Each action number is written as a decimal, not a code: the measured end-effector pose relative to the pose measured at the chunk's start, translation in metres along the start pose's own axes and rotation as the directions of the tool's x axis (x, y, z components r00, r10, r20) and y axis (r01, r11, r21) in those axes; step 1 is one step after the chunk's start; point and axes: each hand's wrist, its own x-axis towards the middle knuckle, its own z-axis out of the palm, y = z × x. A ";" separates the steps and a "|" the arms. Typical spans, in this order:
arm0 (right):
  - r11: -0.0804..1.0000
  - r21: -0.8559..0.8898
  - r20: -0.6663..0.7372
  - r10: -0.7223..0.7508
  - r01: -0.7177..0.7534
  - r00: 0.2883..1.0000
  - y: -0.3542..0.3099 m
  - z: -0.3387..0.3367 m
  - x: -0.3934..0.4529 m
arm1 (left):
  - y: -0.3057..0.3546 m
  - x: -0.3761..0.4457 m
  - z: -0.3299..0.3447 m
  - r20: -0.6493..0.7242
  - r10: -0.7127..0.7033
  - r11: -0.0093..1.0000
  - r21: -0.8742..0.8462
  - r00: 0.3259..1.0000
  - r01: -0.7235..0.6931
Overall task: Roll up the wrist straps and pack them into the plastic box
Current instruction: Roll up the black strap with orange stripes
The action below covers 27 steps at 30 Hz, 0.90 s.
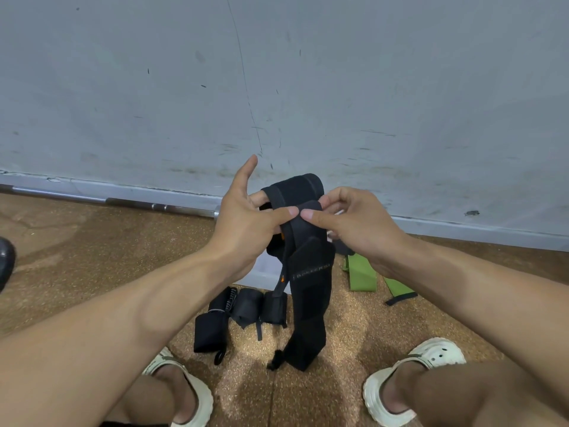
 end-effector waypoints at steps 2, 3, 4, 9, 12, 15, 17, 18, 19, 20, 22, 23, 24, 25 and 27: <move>0.996 -0.086 -0.058 -0.015 0.010 0.998 -0.001 -0.003 0.002 | 0.002 0.000 -0.001 -0.009 0.009 1.000 0.018 1.000 -0.009; 0.995 -0.095 -0.051 -0.010 0.005 0.999 -0.002 -0.005 0.003 | 0.003 0.000 -0.002 -0.009 0.011 1.000 0.009 1.000 -0.011; 0.996 -0.085 -0.022 0.000 -0.002 1.000 -0.002 -0.007 0.004 | 0.004 0.001 -0.002 -0.007 0.009 1.000 -0.012 1.000 -0.009; 0.999 0.042 0.174 -0.017 0.010 0.985 0.001 -0.008 0.004 | 0.004 0.003 -0.006 -0.002 -0.010 0.998 -0.068 1.000 0.010; 0.998 0.060 0.266 -0.014 -0.002 0.964 0.002 -0.009 0.009 | 0.003 0.009 -0.008 -0.030 -0.018 0.996 -0.092 0.999 0.015; 0.995 -0.081 0.476 0.091 -0.059 0.875 0.008 -0.010 0.014 | 0.006 0.023 -0.017 -0.133 -0.064 0.976 -0.217 0.989 0.034; 0.971 -0.226 0.577 0.194 -0.073 0.794 0.020 -0.010 0.015 | 0.009 0.035 -0.030 -0.235 -0.061 0.967 -0.254 0.970 -0.001; 0.954 -0.290 0.604 0.244 -0.076 0.758 0.026 -0.010 0.015 | 0.010 0.039 -0.038 -0.286 -0.048 0.970 -0.242 0.957 -0.023; 0.937 -0.338 0.619 0.288 -0.084 0.731 0.032 -0.010 0.016 | 0.011 0.042 -0.046 -0.329 -0.044 0.974 -0.223 0.943 -0.032; 0.925 -0.367 0.620 0.320 -0.096 0.717 0.036 -0.010 0.015 | 0.011 0.044 -0.052 -0.355 -0.047 0.978 -0.206 0.934 -0.029; 0.912 -0.391 0.576 0.344 -0.120 0.742 0.041 -0.007 0.016 | 0.007 0.044 -0.058 -0.359 -0.041 0.986 -0.163 0.932 -0.019; 0.910 -0.394 0.540 0.345 -0.131 0.768 0.043 -0.006 0.017 | 0.005 0.043 -0.058 -0.345 -0.040 0.990 -0.144 0.938 -0.011; 0.908 -0.392 0.503 0.346 -0.147 0.792 0.043 -0.004 0.018 | 0.003 0.043 -0.058 -0.329 -0.043 0.992 -0.128 0.943 0.001; 0.909 -0.381 0.473 0.347 -0.167 0.810 0.043 -0.002 0.018 | 0.000 0.045 -0.057 -0.310 -0.045 0.993 -0.117 0.950 0.009; 0.917 -0.345 0.444 0.347 -0.200 0.826 0.041 -0.001 0.017 | -0.006 0.049 -0.056 -0.253 -0.051 0.995 -0.091 0.966 0.029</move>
